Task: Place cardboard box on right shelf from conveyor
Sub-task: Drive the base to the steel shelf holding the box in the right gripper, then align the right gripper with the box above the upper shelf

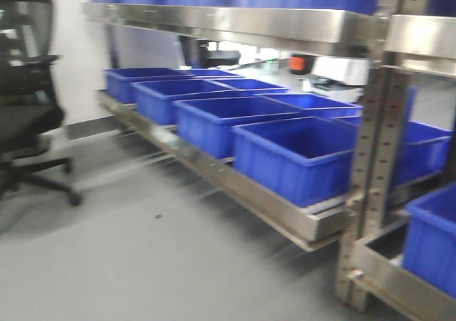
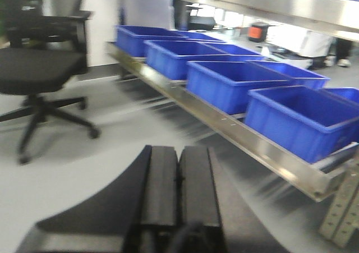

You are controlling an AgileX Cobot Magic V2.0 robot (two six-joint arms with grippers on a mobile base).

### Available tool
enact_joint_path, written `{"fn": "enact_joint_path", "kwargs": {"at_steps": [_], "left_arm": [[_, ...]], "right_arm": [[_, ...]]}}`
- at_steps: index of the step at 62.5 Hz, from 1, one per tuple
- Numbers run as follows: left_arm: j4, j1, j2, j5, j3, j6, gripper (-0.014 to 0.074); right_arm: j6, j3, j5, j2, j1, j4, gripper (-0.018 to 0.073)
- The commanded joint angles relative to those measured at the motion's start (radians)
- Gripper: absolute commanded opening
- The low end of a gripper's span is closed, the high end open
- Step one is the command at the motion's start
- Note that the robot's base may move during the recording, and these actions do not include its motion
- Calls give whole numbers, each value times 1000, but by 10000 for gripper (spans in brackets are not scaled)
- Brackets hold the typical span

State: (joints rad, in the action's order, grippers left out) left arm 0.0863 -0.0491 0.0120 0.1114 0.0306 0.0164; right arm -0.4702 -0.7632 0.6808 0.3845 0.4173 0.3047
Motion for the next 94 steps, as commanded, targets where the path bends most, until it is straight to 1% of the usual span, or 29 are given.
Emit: {"fn": "enact_joint_path", "kwargs": {"at_steps": [1,94], "left_arm": [[5,-1,12,-84,-3,-5,-119],[5,-3,12,-84,-3,-5,-119]], "right_arm": [[10,-29,-90,8,-5,24,195],[10,-29,-90,8,-5,24,195]]}}
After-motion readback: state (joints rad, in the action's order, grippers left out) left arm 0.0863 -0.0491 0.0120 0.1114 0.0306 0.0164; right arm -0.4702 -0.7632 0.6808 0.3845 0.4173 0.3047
